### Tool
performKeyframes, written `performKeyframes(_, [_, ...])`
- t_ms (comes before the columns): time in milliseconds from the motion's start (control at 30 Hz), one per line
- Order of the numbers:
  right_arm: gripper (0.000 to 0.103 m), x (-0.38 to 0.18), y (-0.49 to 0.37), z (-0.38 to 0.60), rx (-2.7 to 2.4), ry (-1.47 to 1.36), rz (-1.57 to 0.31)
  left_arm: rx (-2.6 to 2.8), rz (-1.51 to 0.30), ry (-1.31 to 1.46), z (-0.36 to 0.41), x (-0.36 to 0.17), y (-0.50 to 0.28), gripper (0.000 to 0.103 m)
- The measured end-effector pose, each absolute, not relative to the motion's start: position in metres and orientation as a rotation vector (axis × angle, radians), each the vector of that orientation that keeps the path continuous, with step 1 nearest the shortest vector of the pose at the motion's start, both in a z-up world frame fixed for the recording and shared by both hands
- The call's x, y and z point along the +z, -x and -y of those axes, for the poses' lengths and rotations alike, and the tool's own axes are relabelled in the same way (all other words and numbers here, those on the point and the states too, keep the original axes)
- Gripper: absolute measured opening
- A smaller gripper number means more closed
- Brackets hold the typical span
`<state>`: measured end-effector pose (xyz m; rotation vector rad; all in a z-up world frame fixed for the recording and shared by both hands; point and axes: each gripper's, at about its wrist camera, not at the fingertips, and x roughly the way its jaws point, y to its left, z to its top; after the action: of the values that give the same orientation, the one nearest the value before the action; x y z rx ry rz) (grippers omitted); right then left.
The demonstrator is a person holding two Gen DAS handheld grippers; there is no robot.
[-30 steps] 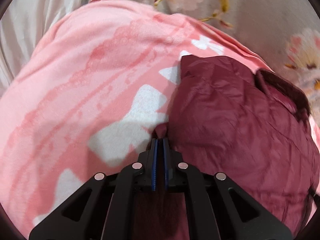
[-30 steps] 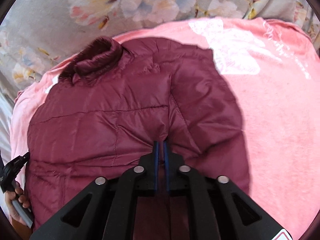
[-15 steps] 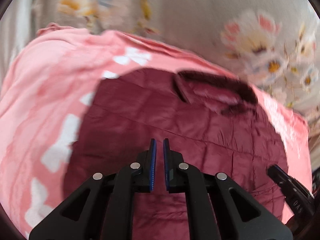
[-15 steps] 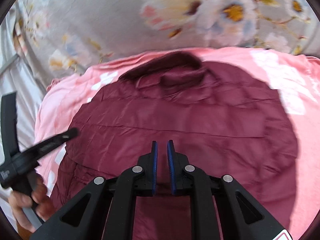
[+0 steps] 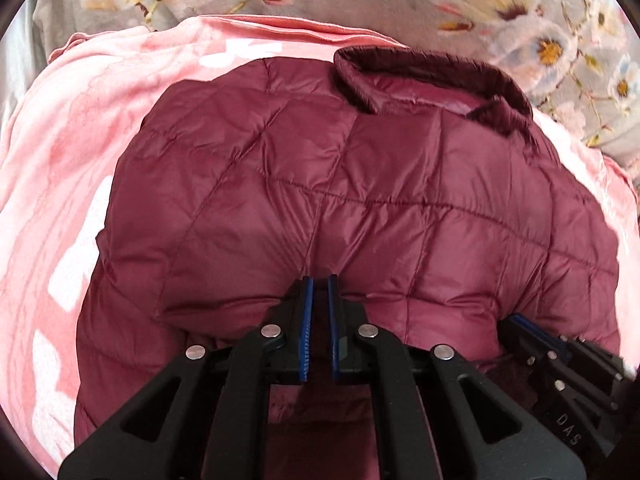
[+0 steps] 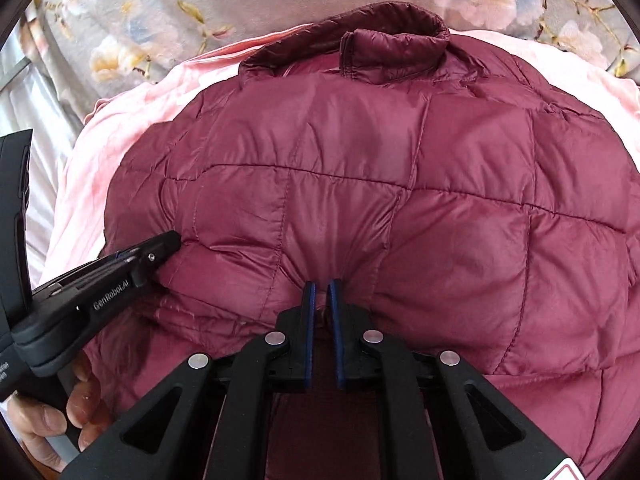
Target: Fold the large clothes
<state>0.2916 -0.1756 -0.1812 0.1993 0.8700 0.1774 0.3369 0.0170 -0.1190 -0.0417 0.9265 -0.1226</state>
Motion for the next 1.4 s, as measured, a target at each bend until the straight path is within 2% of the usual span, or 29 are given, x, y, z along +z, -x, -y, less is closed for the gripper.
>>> performKeyframes(100, [0.004,-0.184,-0.293,0.18,0.176,-0.216,-0.854,-0.113,-0.901,0.024,-0.013,-0.123,-0.333,0.006])
performKeyframes(400, [0.003,-0.186,-0.292,0.183,0.183,-0.226,-0.826,-0.081,-0.851,0.0,-0.007,-0.128,-0.329,0.006])
performKeyframes(467, [0.004,-0.183,-0.292,0.189,0.201,-0.258,-0.842,-0.099,-0.851,0.038,-0.013,-0.126,-0.33,0.005])
performKeyframes(500, [0.008,-0.178,-0.291,0.192,0.212,-0.278,-0.851,-0.114,-0.856,0.068,-0.017,-0.124,-0.33,0.006])
performKeyframes(567, [0.017,-0.162,-0.285,0.205,0.231,-0.338,-0.83,-0.147,-0.875,0.141,-0.029,-0.114,-0.331,0.02])
performKeyframes(633, [0.029,-0.143,-0.285,0.224,0.228,-0.4,-0.795,-0.177,-0.86,0.248,-0.043,-0.097,-0.335,0.054])
performKeyframes(667, [0.03,-0.137,-0.287,0.231,0.231,-0.425,-0.786,-0.188,-0.84,0.299,-0.05,-0.085,-0.338,0.059])
performKeyframes(767, [0.033,-0.115,-0.308,0.256,0.244,-0.53,-0.76,-0.233,-0.822,0.38,-0.056,-0.059,-0.363,0.062])
performKeyframes(800, [0.035,-0.111,-0.313,0.259,0.24,-0.548,-0.755,-0.25,-0.837,0.406,-0.055,-0.053,-0.376,0.066])
performKeyframes(900, [0.045,-0.097,-0.343,0.274,0.225,-0.635,-0.737,-0.267,-0.877,0.455,-0.047,-0.048,-0.411,0.067])
performKeyframes(933, [0.046,-0.096,-0.355,0.278,0.225,-0.667,-0.741,-0.277,-0.893,0.46,-0.043,-0.049,-0.42,0.067])
performKeyframes(1100, [0.046,-0.098,-0.398,0.285,0.232,-0.81,-0.777,-0.293,-1.042,0.561,-0.024,-0.074,-0.47,0.067])
performKeyframes(1400, [0.046,-0.13,-0.44,0.285,0.208,-1.046,-0.851,-0.253,-1.118,0.598,-0.005,-0.092,-0.497,0.065])
